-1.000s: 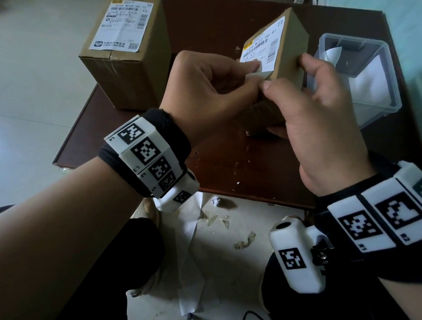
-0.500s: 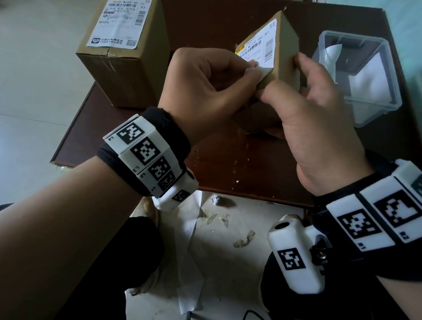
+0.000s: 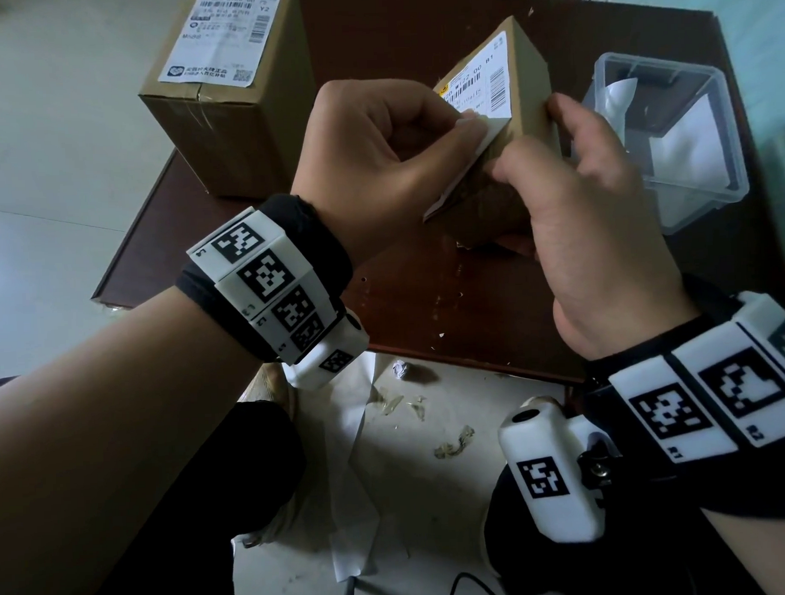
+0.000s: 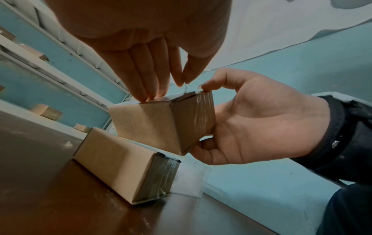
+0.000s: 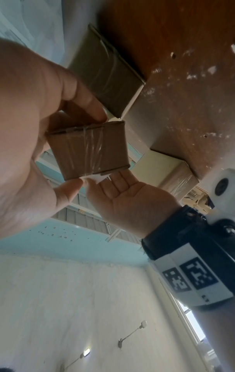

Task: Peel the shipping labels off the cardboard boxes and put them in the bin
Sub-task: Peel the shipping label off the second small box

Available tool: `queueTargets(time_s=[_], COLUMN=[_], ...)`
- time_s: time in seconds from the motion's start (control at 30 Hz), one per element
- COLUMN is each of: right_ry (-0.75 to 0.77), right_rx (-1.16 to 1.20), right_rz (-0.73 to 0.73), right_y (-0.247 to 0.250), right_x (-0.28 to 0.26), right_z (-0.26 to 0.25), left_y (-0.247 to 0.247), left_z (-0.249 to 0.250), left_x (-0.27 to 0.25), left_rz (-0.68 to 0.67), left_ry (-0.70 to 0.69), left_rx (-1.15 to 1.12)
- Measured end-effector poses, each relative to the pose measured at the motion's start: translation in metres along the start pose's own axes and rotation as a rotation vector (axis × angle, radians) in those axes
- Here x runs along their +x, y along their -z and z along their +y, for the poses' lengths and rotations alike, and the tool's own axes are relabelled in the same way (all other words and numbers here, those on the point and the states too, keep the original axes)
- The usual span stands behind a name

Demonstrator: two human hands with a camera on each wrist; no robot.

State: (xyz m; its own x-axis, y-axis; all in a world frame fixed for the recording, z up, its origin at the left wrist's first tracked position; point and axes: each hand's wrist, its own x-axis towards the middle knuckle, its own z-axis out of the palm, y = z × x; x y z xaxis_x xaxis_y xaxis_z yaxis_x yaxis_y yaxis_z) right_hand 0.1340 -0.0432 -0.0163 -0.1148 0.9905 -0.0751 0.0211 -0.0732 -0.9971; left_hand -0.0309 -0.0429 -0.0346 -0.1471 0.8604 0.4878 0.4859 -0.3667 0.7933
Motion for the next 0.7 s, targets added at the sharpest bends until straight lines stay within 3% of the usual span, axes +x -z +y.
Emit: queueTargets(time_s=[0.7], right_ry=[0.032], right_rx=[-0.13], right_rz=[0.015], right_y=[0.0024], right_x=[0.0006], right_z=[0.0016], left_y=[-0.0008], left_z=[0.0026], left_x=[-0.0008], left_rz=[-0.003], left_ry=[-0.029], left_rx=[0.035])
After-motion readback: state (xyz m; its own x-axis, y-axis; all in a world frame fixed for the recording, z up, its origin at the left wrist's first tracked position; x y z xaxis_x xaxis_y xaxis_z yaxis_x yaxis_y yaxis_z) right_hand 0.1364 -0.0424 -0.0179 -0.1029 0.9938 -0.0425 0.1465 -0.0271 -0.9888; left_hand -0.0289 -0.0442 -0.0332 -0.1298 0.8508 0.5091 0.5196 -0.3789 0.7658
